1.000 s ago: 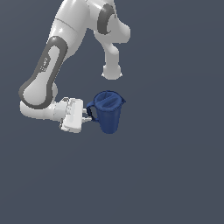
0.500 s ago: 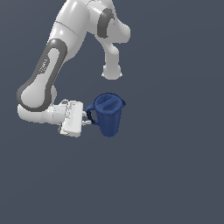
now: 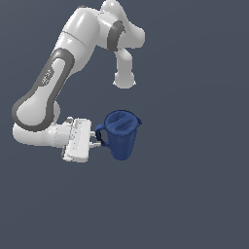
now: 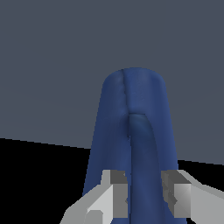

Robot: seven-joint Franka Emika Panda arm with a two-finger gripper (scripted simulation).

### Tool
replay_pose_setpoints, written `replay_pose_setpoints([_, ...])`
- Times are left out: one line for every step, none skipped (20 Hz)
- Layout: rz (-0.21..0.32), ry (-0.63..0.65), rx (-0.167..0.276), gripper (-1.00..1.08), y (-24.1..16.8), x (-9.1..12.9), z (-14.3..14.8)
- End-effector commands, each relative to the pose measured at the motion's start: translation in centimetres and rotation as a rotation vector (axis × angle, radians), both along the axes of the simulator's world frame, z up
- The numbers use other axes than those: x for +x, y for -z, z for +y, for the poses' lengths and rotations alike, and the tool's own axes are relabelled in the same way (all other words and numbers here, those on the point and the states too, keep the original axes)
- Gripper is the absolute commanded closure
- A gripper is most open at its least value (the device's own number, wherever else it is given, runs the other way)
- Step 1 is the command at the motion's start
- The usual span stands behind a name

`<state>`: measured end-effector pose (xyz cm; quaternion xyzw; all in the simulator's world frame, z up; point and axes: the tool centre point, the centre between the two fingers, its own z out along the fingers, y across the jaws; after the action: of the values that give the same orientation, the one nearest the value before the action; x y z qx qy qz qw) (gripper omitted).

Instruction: Pick up the object and move it to a goal position.

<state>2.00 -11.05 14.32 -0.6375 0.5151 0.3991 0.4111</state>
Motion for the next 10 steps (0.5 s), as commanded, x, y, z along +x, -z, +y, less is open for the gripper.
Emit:
replay_pose_setpoints([-0.002, 0.001, 0.000, 1.08, -0.3, 1.2, 0.0])
replay_pose_setpoints([-0.002, 0.001, 0.000, 1.08, -0.3, 1.6, 0.0])
replay_pose_setpoints([-0.002, 0.001, 0.000, 1.08, -0.4, 2.0, 0.1])
replay_pose_setpoints([-0.002, 0.000, 0.000, 1.08, -0.4, 2.4, 0.1])
replay_pose_setpoints([-0.002, 0.000, 0.000, 1.08, -0.4, 2.8, 0.1])
replay_pose_setpoints([-0.002, 0.000, 0.000, 1.08, -0.5, 3.2, 0.1])
replay_pose_setpoints([-0.002, 0.000, 0.000, 1.08, -0.5, 3.5, 0.1])
replay_pose_setpoints([-0.002, 0.000, 0.000, 1.08, -0.5, 3.8, 0.1])
replay_pose_setpoints([-0.002, 0.000, 0.000, 1.08, -0.6, 4.2, 0.1])
replay_pose_setpoints([-0.002, 0.000, 0.000, 1.08, -0.6, 4.5, 0.2])
